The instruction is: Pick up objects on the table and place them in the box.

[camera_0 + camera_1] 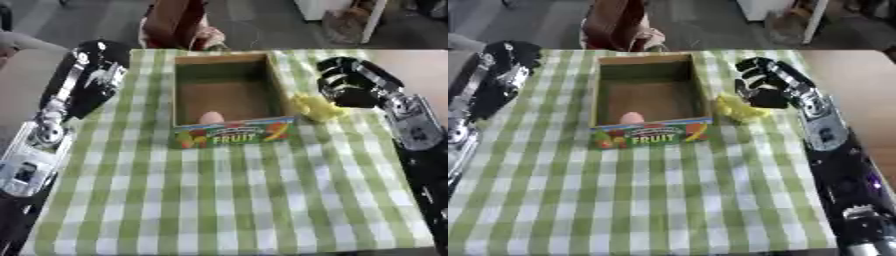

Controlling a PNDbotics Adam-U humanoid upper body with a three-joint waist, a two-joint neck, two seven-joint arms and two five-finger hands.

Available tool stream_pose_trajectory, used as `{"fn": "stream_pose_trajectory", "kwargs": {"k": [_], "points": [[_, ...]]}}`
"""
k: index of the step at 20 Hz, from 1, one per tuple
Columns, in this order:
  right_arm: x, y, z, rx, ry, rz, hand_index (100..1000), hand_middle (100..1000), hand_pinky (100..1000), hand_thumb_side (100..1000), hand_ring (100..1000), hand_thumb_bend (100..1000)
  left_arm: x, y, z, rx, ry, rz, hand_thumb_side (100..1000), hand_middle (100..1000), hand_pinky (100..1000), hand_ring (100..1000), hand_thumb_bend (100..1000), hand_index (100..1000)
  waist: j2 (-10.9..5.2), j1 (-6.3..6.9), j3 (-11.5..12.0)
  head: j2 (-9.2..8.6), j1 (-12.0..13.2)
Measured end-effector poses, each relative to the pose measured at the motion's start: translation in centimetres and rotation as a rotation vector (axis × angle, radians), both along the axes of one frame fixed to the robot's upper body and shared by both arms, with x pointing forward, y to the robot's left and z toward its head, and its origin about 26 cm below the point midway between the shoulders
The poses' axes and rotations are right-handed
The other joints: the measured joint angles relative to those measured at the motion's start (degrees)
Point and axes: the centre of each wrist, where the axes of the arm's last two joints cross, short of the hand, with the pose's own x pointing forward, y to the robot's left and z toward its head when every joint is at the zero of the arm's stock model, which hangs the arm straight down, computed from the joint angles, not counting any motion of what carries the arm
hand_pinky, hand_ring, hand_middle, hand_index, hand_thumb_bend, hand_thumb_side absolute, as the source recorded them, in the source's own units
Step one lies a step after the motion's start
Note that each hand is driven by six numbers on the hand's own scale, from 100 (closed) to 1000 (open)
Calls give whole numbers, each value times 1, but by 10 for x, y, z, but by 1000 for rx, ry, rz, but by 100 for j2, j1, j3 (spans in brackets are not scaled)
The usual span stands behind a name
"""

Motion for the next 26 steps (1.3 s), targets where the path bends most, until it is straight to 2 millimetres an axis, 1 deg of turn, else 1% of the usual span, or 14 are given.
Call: {"fn": "stream_pose_trajectory", "kwargs": {"k": [1, 2, 3, 4, 5, 6, 9, 10, 15, 19, 22, 26], "points": [[0, -1, -6, -12, 13, -12, 843, 808, 754, 338, 842, 100, -5, 2, 2, -15, 2, 5, 816, 630, 639, 660, 194, 762, 0, 0, 2, 0, -8], [0, -2, -10, -24, 23, -24, 843, 809, 760, 307, 846, 100, -9, 4, 4, -29, 5, 10, 816, 629, 639, 659, 190, 762, 0, 0, 3, 0, -19], [-1, -4, -15, -38, 31, -37, 844, 811, 765, 333, 851, 100, -13, 6, 6, -45, 8, 14, 816, 628, 639, 658, 188, 762, -1, 0, 7, 0, -27], [-1, -5, -18, -52, 35, -50, 845, 816, 788, 312, 867, 107, -16, 7, 7, -60, 11, 16, 817, 627, 638, 657, 186, 762, -1, 0, 13, 0, -33], [-1, -7, -21, -65, 37, -63, 845, 816, 788, 312, 867, 107, -19, 9, 9, -75, 16, 18, 817, 627, 638, 657, 186, 762, -1, 0, 23, 0, -35], [-1, -8, -23, -78, 35, -75, 845, 818, 801, 296, 873, 125, -21, 9, 10, -91, 20, 18, 817, 626, 638, 656, 183, 762, -3, 0, 34, 0, -38], [-2, -7, -29, -122, 20, -97, 844, 813, 805, 273, 863, 172, -26, 13, 12, -134, 31, 11, 816, 623, 638, 655, 176, 762, -4, 0, 44, 0, -59], [-2, -6, -30, -141, 12, -98, 843, 810, 802, 270, 851, 160, -27, 14, 13, -148, 33, 9, 816, 622, 638, 653, 171, 762, -4, 0, 50, 0, -63], [-2, -4, -30, -226, -27, -92, 839, 803, 792, 276, 831, 179, -29, 20, 16, -221, 56, -15, 814, 618, 637, 649, 148, 762, -4, -1, 66, 0, -82], [-1, -3, -30, -288, -49, -85, 834, 787, 773, 278, 809, 217, -30, 24, 17, -266, 75, -32, 812, 615, 637, 645, 128, 762, -5, -2, 71, 0, -84], [-1, 1, -29, -329, -68, -81, 821, 753, 728, 262, 762, 241, -30, 26, 17, -282, 79, -37, 810, 613, 636, 642, 120, 761, -7, -3, 73, 0, -86], [0, 5, -28, -384, -98, -88, 797, 701, 682, 266, 705, 251, -30, 26, 17, -285, 79, -36, 810, 612, 636, 640, 115, 761, -8, -15, 80, 0, -94]]}}
